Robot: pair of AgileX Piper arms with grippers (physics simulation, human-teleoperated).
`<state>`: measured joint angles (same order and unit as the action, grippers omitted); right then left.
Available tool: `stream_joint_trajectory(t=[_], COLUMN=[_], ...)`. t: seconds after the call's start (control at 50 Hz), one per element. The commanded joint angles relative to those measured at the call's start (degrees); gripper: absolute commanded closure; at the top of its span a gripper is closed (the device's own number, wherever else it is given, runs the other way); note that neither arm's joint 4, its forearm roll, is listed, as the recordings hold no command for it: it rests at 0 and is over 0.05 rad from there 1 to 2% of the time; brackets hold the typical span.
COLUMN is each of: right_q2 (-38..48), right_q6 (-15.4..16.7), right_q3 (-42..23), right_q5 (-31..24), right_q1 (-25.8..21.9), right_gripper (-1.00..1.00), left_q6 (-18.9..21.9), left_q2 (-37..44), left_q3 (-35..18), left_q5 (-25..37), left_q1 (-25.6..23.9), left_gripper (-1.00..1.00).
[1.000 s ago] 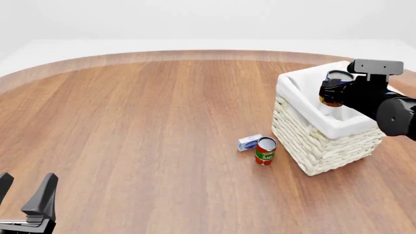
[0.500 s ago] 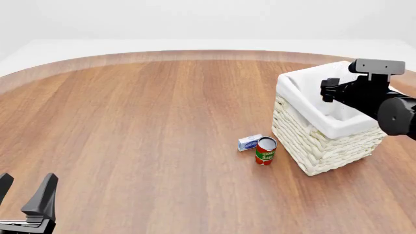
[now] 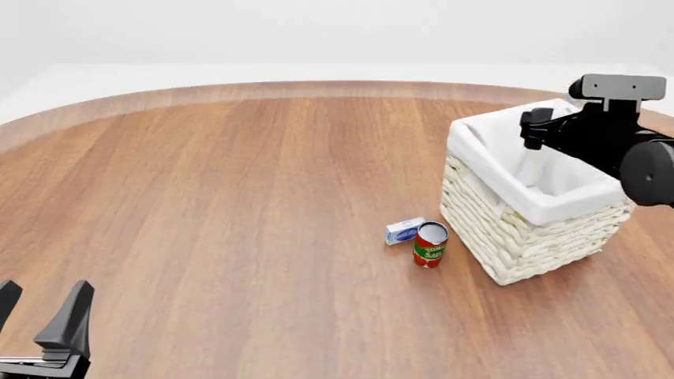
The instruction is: Pick up the alphabet soup and the cream cheese box, and put them in the basket.
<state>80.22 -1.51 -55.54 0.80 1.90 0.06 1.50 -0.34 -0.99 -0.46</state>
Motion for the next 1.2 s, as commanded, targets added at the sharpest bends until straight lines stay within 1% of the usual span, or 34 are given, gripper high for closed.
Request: stream_joint_trajectory(t=[0.02,0.06,0.14,0.2,0.22,0.26,0.3,0.48,0.5,0.56,0.62,0.72,0.84,0.9,0.96,1.02,1.14,1.2], right_q2=[-1.3,-2.0,-1.5,-1.2,-0.9,-0.7,0.1,1.9,2.6,3.2,3.9,4.0,4.4,4.5,4.7,5.2,8.0,9.1], right_q6=[2.2,2.9,3.1,4.1,5.0,5.1,6.1,7.4,8.5,8.8,10.4,11.6,15.0,15.5,16.5,16.7,19.0,19.5], right_q3=[-4.2,-5.2,-6.9,-8.0,-8.5,-9.6,-11.0,-13.8,-14.4,-15.0,-15.7,-16.9,-18.9,-19.3,-19.8,-20.9,-24.2,-25.6], right_q5=[-2.9,-2.9,-3.8,-4.3,-4.4,-5.1,-5.6,-7.0,-7.8,-8.2,-9.5,-11.2,-14.0,-14.3,-15.5,-16.1,-18.2,-19.0], right_q1=[-2.2,-2.4,-3.3,-4.8,-5.1,-5.9,-6.5,-9.3,-10.7,-11.3,-12.8,-14.2,-17.0,-17.5,-19.8,-20.0,-21.3,-22.0], right_gripper=[-1.00,-1.00,-1.00,-1.00,-1.00,-1.00,-1.00,-1.00,-1.00,-1.00,-1.00,-1.00,-1.00,-1.00,-1.00,-1.00,-1.00,-1.00], left_q6=[0.0,0.0,0.0,0.0,0.0,0.0,0.0,0.0,0.0,0.0,0.0,0.0,0.0,0.1,0.0,0.0,0.0,0.0], left_q2=[-0.1,0.0,-0.1,0.0,-0.1,-0.1,-0.2,-0.3,-0.4,-0.4,-0.5,-0.5,-0.7,-0.9,-0.9,-0.8,-0.7,-0.6], left_q3=[0.0,0.0,0.0,0.0,0.0,0.0,0.0,0.0,0.0,0.0,-0.1,-0.1,-0.1,-0.2,-0.2,-0.1,-0.1,-0.1], left_q5=[0.0,0.0,0.0,0.0,0.0,0.1,0.2,0.3,0.4,0.4,0.5,0.6,0.9,1.0,1.0,1.0,0.8,0.7], left_q1=[0.0,0.0,0.0,0.0,0.0,0.0,0.0,0.0,0.0,0.0,0.0,0.0,0.0,0.0,0.0,0.0,0.0,0.0], left_gripper=[-1.00,-1.00,-1.00,-1.00,-1.00,-1.00,-1.00,-1.00,-1.00,-1.00,-1.00,-1.00,-1.00,-1.00,-1.00,-1.00,-1.00,-1.00])
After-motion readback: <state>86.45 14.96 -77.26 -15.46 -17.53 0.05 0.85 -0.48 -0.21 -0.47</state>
